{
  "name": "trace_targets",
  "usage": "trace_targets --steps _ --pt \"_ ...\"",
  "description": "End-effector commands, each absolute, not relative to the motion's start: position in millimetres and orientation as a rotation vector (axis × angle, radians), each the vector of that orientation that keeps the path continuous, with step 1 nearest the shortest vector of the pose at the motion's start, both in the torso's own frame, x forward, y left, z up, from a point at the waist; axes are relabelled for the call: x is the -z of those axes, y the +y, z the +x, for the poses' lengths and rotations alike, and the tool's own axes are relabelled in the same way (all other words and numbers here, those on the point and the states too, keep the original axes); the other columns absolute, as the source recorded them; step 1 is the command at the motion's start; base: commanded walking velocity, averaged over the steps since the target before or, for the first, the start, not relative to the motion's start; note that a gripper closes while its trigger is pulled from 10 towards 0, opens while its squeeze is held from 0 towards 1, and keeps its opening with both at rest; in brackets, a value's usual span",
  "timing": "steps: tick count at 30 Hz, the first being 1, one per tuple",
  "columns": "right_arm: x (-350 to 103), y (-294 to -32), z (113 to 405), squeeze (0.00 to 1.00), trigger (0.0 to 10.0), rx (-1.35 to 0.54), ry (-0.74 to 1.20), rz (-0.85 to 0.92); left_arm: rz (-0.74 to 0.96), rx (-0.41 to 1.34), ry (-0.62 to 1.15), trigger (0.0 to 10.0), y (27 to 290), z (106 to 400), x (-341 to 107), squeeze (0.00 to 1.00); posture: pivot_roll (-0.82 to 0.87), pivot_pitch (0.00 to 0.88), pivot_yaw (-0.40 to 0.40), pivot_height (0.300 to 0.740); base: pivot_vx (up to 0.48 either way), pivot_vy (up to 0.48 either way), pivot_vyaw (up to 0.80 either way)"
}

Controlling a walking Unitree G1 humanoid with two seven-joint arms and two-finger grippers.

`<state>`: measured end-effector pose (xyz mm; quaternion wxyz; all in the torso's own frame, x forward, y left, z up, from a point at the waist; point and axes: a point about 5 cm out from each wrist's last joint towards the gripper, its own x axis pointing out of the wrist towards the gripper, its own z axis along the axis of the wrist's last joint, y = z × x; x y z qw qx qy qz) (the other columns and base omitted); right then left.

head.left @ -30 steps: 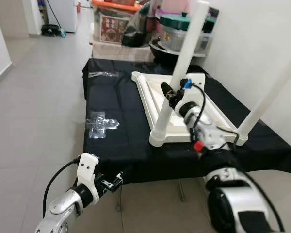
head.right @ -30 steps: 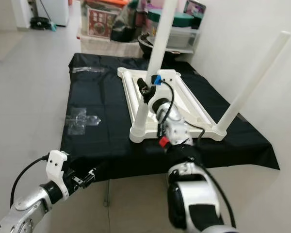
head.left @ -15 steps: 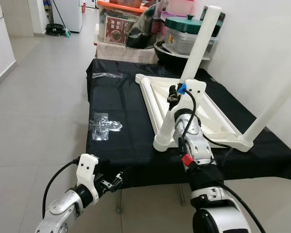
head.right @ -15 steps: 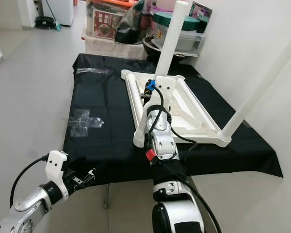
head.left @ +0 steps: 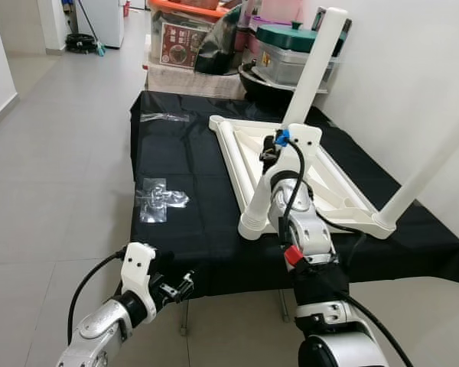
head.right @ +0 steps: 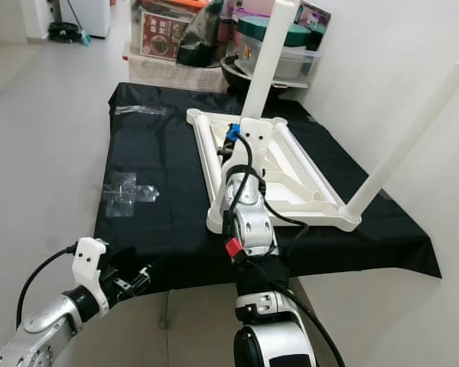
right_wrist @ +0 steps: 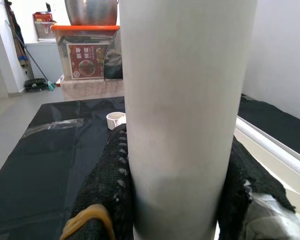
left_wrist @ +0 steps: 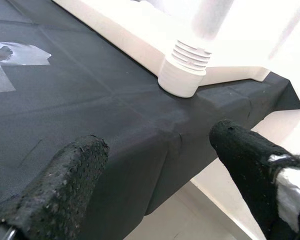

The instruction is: Building children table

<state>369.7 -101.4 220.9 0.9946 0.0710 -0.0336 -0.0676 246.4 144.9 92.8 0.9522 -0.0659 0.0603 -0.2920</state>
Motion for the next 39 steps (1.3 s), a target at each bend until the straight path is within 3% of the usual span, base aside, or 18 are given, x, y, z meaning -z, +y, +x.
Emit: trace_targets --steps 1,12,13,14,18,19,30,35,38,39 --pt "-193 -110 367 0.00 10.0 0.187 0.055 0.133 -0.143 0.613 0.117 10.0 140 246 -94 0.00 0.05 0.000 -0.171 0.740 0.000 0.000 0.00" --pt "-202 -109 365 0.00 10.0 0.176 0.026 0.144 -0.139 0.618 0.117 10.0 140 247 -94 0.00 0.05 0.000 -0.169 0.740 0.000 0.000 0.00" --pt "-204 -109 365 0.77 10.0 0.174 0.016 0.144 -0.139 0.619 0.116 10.0 140 247 -94 0.00 0.05 0.000 -0.168 0.740 0.000 0.000 0.00" --pt "-207 -109 365 0.86 10.0 0.174 0.005 0.143 -0.138 0.620 0.116 10.0 140 248 -94 0.00 0.05 0.000 -0.168 0.740 0.000 0.000 0.00" --pt "-212 -109 364 0.86 10.0 0.171 -0.015 0.140 -0.138 0.620 0.116 10.0 140 248 -94 0.00 0.05 0.000 -0.168 0.740 0.000 0.000 0.00" --pt "-219 -110 364 1.00 10.0 0.171 -0.055 0.137 -0.138 0.622 0.115 10.0 140 248 -94 0.00 0.05 0.000 -0.167 0.740 0.000 0.000 0.00" --pt "-242 -110 357 1.00 10.0 0.145 -0.193 0.167 -0.137 0.628 0.116 10.0 141 248 -94 0.00 0.05 0.000 -0.161 0.740 0.000 0.000 0.00" --pt "-248 -105 359 1.00 10.0 -0.024 -0.226 0.193 -0.137 0.632 0.117 10.0 140 248 -94 0.00 0.05 0.000 -0.157 0.740 0.000 0.000 0.00" --pt "-249 -117 364 1.00 10.0 -0.068 -0.212 0.176 -0.135 0.632 0.117 10.0 141 248 -94 0.00 0.05 0.000 -0.158 0.740 0.000 0.000 0.00" --pt "-250 -121 365 0.00 10.0 -0.124 -0.200 0.185 -0.134 0.628 0.117 10.0 142 248 -95 0.00 0.05 0.000 -0.163 0.740 0.000 0.000 0.00"
